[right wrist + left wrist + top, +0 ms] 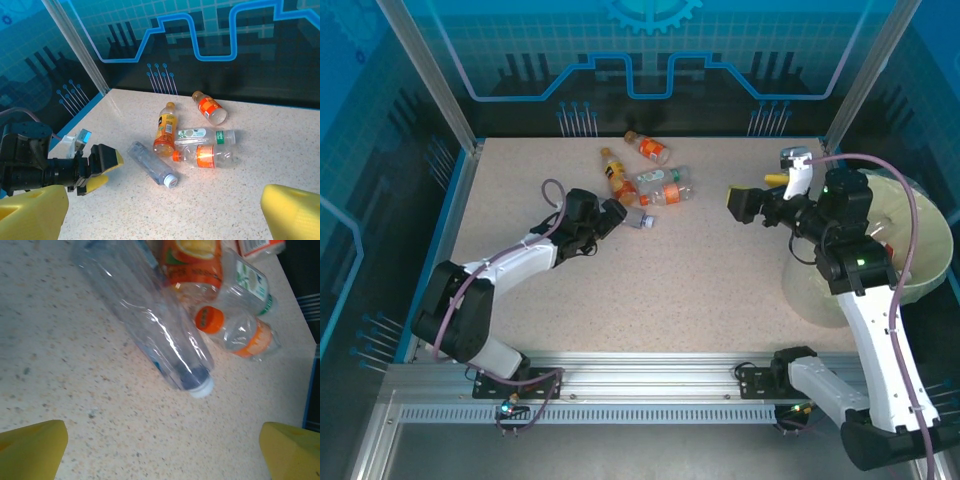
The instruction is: Put the plastic bottles in the bin
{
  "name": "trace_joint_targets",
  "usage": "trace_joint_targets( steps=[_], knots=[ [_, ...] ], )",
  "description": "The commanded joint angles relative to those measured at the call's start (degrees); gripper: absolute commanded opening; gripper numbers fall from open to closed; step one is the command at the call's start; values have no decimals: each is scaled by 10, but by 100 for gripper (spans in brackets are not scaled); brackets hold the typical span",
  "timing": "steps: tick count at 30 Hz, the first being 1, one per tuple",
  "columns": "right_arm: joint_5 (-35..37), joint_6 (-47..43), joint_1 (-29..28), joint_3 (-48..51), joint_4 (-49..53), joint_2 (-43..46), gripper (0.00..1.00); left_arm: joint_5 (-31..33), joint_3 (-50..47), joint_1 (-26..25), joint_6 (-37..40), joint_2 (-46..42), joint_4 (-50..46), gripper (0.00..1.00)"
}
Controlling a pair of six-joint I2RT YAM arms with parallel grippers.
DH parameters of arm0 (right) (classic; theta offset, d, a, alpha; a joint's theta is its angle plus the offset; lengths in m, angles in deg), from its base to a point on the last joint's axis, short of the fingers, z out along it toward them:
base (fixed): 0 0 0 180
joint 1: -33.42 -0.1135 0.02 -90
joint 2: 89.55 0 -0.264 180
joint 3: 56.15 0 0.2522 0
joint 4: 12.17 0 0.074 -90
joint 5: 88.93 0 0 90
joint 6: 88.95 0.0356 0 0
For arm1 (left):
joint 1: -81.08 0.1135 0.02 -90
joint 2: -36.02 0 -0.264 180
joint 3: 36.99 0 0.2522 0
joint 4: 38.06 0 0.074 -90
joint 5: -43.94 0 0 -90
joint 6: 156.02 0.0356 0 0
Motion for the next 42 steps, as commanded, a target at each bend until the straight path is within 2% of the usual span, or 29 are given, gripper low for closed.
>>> trace_joint_targets(
  steps=[1,7,14,26,35,39,42],
  knots=[
    [38,-21,-17,7,-26,0,100,29,24,16,-14,20,-25,99],
    [42,-37,-20,8,-8,3,100,3,93,48,-9,93,-66,99],
    [40,-50,-22,28,-11,21,100,37,208,49,-19,174,-181,99],
    [46,-71,-22,35,-3,34,100,22,280,65,-49,265,-179,96],
    [46,-72,-23,38,0,32,100,10,328,68,-56,323,-187,88],
    [49,-71,-23,39,2,30,100,-5,324,68,-51,328,-177,78],
    [51,-70,-23,38,0,28,100,-17,319,68,-30,325,-159,66]
  ],
)
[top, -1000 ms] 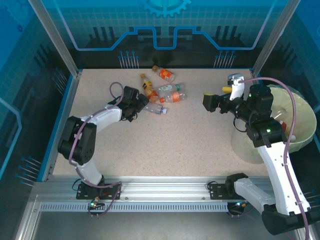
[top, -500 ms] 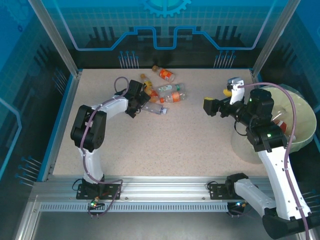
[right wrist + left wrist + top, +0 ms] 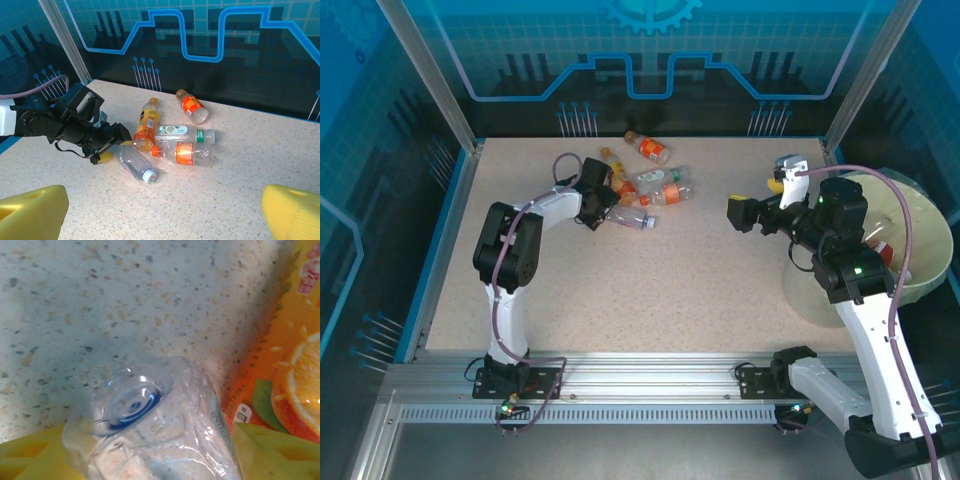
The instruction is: Put the plastic bottles in the bin
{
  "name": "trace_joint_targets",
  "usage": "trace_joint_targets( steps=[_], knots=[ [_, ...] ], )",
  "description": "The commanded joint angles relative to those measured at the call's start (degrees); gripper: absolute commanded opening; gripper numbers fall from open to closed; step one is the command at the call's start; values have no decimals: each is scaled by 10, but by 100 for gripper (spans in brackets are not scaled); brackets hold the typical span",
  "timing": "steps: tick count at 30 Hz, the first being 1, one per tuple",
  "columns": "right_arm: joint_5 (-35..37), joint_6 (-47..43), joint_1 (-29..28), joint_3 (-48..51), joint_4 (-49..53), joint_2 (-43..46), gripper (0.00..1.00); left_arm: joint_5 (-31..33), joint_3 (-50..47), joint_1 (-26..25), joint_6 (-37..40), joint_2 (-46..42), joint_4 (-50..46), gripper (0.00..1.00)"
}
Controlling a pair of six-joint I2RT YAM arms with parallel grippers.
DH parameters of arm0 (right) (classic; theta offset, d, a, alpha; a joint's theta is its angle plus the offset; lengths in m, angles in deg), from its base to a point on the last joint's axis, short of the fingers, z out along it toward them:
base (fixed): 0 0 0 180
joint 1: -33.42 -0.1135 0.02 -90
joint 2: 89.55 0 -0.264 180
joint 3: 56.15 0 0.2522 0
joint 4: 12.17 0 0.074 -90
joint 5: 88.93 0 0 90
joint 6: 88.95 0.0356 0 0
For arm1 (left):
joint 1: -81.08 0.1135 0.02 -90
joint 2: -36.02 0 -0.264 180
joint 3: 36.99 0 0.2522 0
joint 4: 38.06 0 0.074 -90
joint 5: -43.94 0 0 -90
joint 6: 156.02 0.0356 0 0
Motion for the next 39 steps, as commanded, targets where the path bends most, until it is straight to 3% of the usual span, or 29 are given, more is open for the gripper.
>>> trace_joint_targets(
  steps=[1,7,13,19,30,39],
  knots=[
    [8,-5,-8,5,0,-1,100,-33,3,4,34,6,18,64],
    [-6,22,-8,31,-28,-6,100,-69,-41,3,77,-18,103,54],
    [-85,59,-15,63,-79,-16,100,-105,-123,3,104,-57,214,46],
    [-69,49,-56,79,-96,-20,100,-126,-204,3,127,-107,298,41],
    [-54,71,-112,90,-132,-51,100,-156,-295,-9,169,-225,361,38],
    [-71,58,-146,20,-65,-152,100,-163,-295,-73,258,-360,356,34]
  ],
)
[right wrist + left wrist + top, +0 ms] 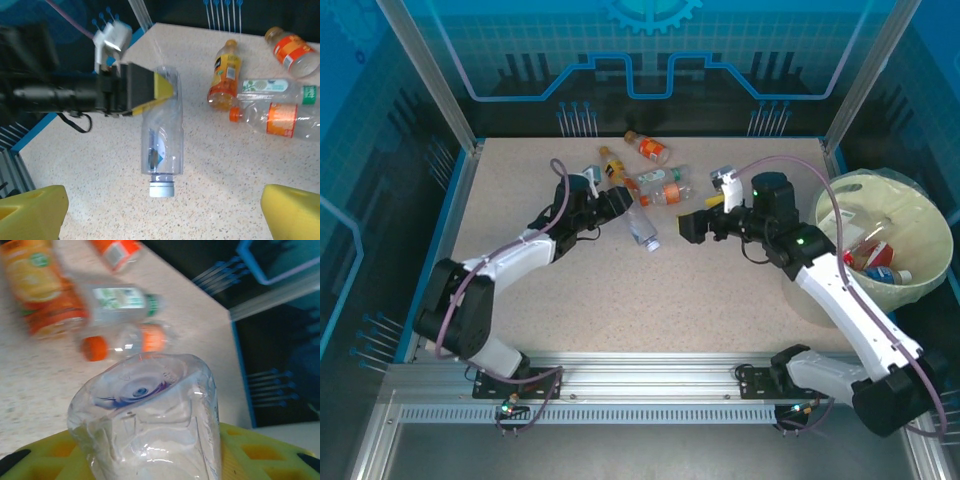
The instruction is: Put the plastic bottles in the bin
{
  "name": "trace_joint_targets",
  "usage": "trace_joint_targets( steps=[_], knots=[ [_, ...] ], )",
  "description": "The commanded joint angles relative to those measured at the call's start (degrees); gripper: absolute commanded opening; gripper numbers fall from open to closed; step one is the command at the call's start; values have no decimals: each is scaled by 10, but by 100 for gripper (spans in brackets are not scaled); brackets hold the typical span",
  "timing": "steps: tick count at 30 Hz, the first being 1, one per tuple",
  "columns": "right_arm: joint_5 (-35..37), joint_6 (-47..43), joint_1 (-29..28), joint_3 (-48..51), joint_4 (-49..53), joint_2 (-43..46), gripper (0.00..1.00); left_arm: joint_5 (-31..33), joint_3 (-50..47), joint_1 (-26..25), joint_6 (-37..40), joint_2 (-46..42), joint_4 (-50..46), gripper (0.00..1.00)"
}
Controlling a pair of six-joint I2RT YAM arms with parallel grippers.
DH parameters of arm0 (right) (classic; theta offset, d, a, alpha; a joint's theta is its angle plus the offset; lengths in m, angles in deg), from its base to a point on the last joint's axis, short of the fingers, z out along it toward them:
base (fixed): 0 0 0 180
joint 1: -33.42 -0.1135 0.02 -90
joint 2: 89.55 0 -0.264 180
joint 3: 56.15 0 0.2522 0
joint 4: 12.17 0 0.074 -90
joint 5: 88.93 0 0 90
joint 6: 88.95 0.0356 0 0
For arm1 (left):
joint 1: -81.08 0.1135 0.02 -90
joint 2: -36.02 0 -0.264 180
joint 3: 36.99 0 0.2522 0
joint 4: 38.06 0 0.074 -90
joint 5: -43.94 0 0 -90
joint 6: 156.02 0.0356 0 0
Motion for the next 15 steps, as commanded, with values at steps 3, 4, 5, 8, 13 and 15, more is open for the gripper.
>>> trace_joint_targets(
  steps=[3,4,5,8,13,15],
  knots=[
    [-35,-2,-26,-52,34,-45,100,-29,1,-35,62,-71,37,35],
    [-42,0,-32,-58,36,-55,100,-32,3,-42,69,-80,42,35],
    [-46,0,-38,-62,37,-64,100,-36,5,-48,74,-88,46,35],
    [-52,7,-59,-74,26,-84,100,-51,10,-66,83,-102,61,34],
    [-36,25,-80,-97,20,-121,100,-73,9,-84,76,-112,104,34],
    [-15,41,-81,-101,21,-130,100,-74,9,-90,78,-112,111,35]
  ],
)
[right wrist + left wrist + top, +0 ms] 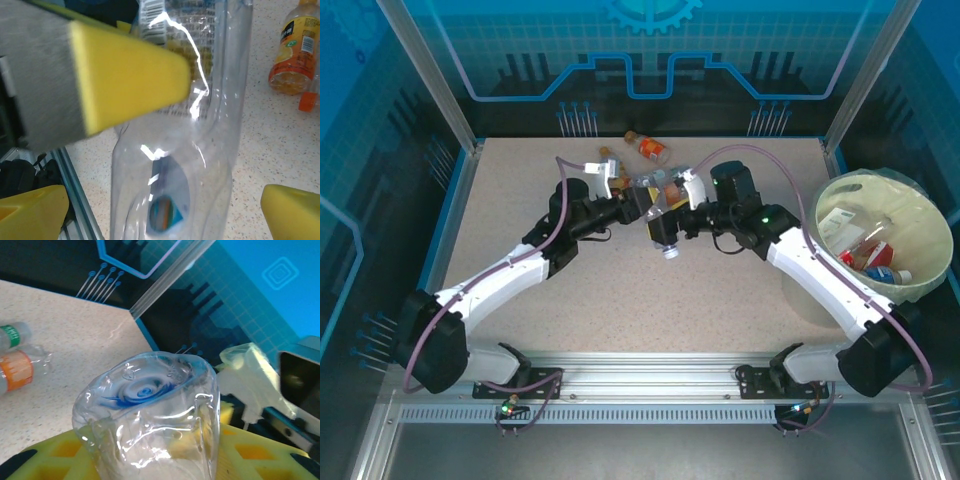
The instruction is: Put the plastic bottles in the bin
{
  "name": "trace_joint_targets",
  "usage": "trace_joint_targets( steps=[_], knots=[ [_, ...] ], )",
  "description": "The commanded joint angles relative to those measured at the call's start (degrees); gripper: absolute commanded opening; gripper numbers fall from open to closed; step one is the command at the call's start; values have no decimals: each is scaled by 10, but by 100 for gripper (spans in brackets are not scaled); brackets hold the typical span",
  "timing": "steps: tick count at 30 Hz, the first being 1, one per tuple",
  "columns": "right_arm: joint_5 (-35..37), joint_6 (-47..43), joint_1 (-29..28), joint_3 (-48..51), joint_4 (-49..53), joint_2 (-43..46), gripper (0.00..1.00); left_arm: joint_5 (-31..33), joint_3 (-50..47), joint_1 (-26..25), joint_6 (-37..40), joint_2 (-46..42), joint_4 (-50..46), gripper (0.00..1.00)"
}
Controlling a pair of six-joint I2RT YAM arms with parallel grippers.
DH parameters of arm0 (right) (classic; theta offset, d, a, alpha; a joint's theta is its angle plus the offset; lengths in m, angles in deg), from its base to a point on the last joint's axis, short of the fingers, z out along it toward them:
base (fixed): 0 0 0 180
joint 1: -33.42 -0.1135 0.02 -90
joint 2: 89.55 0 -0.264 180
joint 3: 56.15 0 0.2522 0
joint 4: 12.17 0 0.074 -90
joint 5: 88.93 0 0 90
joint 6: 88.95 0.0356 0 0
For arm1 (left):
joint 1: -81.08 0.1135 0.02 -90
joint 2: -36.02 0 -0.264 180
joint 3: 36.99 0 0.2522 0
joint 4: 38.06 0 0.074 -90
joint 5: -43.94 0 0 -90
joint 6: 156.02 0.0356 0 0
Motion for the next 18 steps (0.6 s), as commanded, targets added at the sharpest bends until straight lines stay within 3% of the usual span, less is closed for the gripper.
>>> trace_joint_targets(
  steps=[1,5,8,18],
  knots=[
    [13,29,-7,-24,0,-17,100,-20,9,-9,19,-15,43,35],
    [-46,27,-7,-38,9,-40,94,-24,11,-11,20,-11,49,35],
    [-52,26,-8,-41,17,-47,89,-21,12,-12,20,-9,50,35],
    [-46,10,-9,-42,26,-38,57,-22,17,-13,17,-1,47,35]
  ],
)
